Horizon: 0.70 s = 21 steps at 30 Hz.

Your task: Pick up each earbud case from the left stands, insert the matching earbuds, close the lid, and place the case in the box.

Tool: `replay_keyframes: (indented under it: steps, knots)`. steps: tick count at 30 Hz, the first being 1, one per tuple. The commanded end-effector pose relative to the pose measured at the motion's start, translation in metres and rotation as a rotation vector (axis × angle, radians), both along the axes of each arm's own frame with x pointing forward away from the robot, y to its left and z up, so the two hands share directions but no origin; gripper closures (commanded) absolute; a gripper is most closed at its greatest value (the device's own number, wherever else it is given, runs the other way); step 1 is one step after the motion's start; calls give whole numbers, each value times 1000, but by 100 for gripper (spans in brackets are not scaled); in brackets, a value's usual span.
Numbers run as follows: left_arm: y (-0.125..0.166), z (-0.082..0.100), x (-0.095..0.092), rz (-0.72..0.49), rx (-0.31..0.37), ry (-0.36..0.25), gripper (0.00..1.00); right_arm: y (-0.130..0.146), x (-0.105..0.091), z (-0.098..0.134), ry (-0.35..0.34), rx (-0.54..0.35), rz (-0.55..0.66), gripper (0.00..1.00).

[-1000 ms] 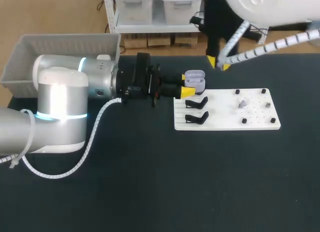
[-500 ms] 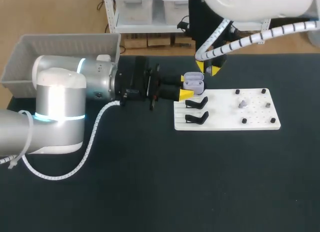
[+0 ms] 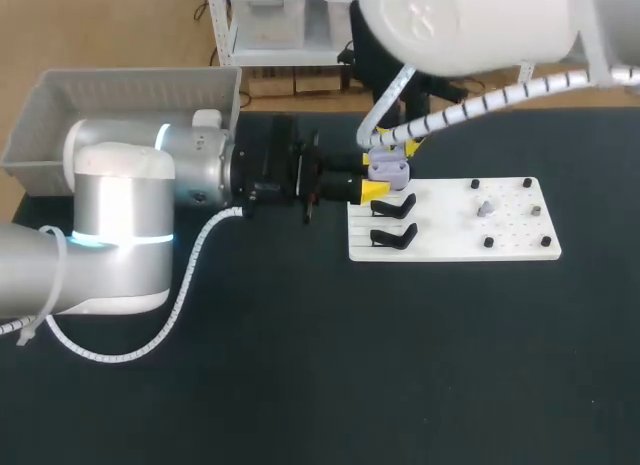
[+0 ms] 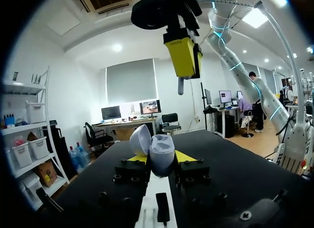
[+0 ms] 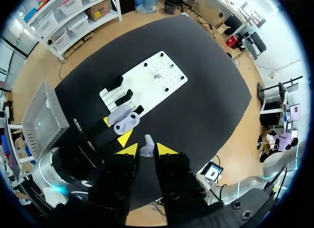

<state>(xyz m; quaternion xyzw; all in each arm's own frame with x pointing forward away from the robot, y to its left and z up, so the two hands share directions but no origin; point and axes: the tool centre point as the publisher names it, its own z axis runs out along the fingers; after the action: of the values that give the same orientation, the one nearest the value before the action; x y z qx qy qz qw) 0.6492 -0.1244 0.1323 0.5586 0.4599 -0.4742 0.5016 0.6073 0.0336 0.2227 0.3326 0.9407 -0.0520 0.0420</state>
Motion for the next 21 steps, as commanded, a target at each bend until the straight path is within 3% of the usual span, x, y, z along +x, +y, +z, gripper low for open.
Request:
replay_keyframes:
  steps: [1, 21]
  knots:
    - [0, 0, -2, 9, 0, -2, 100, 4, -2, -7, -10, -3, -2, 100]
    - [0, 0, -2, 9, 0, -2, 100, 8, 23, -33, -5, 13, -9, 100]
